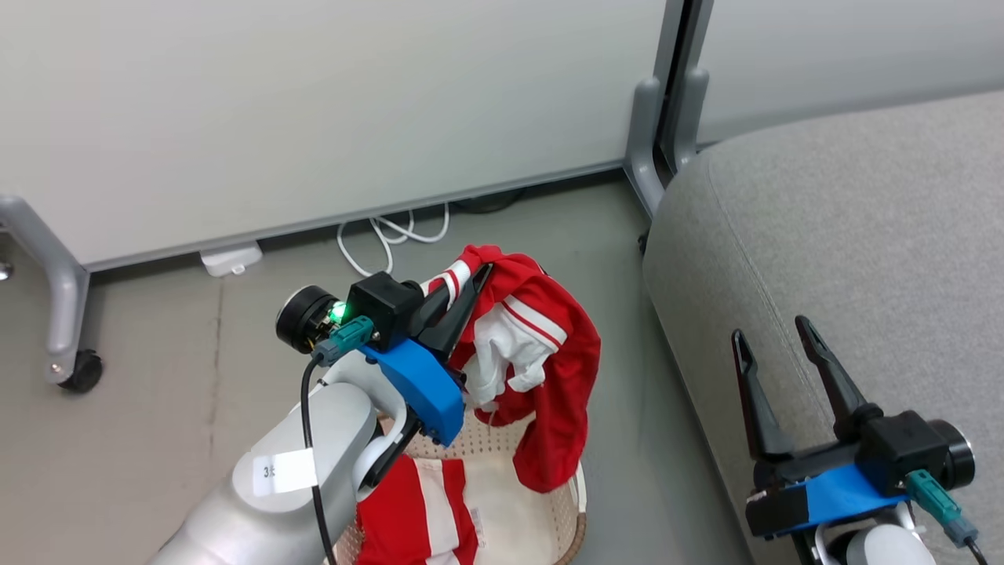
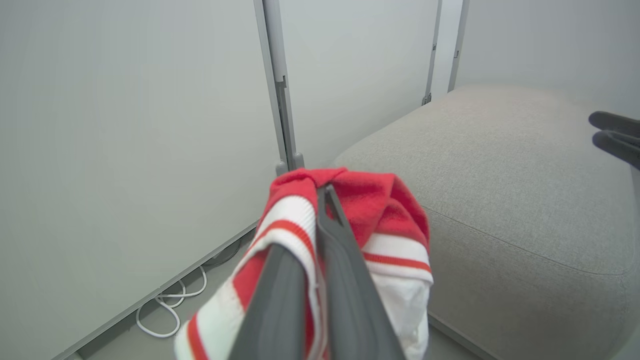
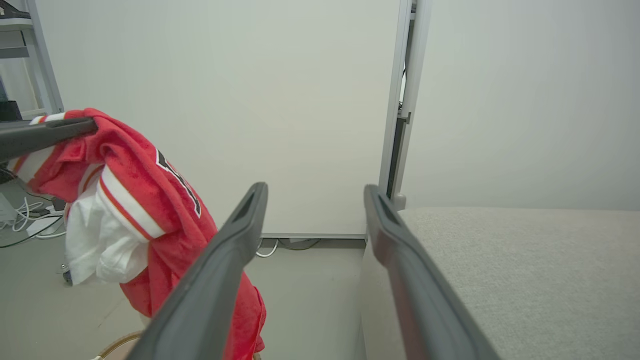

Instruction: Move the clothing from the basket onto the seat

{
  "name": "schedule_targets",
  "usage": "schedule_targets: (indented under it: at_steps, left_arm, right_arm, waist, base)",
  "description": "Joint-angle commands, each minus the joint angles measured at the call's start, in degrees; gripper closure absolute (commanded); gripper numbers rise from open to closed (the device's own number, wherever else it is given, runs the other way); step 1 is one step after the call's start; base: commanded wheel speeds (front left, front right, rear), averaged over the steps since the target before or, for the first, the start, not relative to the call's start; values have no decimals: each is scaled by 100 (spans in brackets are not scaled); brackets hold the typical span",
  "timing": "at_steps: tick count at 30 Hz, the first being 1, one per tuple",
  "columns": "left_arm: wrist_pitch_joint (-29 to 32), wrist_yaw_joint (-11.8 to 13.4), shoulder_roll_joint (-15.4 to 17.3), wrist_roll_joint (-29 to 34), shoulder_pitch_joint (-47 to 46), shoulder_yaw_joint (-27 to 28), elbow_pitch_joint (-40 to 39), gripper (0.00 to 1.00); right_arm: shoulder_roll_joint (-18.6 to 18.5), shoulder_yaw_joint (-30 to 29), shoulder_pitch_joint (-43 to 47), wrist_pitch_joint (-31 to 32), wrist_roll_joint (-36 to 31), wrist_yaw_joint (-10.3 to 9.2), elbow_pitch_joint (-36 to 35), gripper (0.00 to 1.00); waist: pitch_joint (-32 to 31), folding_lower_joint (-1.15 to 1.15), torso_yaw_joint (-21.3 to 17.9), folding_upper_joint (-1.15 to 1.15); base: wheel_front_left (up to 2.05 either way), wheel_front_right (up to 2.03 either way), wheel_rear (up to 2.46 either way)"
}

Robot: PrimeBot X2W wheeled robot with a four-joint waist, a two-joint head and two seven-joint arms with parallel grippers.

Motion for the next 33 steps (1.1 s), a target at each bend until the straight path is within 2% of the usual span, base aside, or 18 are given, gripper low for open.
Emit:
schedule_targets:
  at_steps: [1, 14, 25, 31, 33]
  left_arm:
    - [-28, 36, 18, 62, 100, 97, -96, 100]
    - [-29, 70, 18, 253, 336, 302, -410, 100]
    - [-29, 61, -49, 384, 178, 322, -454, 100]
    - [-29, 29, -159, 454, 98, 315, -428, 100]
    - [-29, 24, -174, 468, 79, 317, -425, 100]
  right_arm:
    - [-11, 0, 140, -20, -4, 1, 10, 0]
    - [-11, 211, 74, -20, 33, 1, -142, 0]
    - [-202, 1277, -857, -20, 199, 1, -62, 0]
    - [-322, 2020, -1493, -19, 126, 1, 553, 0]
    - [-318, 2089, -1587, -19, 106, 1, 657, 0]
  waist:
    - [-179, 1, 91, -1]
    - [-336, 1, 223, -1]
    - [-168, 1, 339, -1]
    - [-56, 1, 432, -1]
    - [-40, 1, 443, -1]
  base:
    - [0, 0, 0]
    - [0, 0, 0]
    - [0, 0, 0]
    - [0, 0, 0]
    - [0, 0, 0]
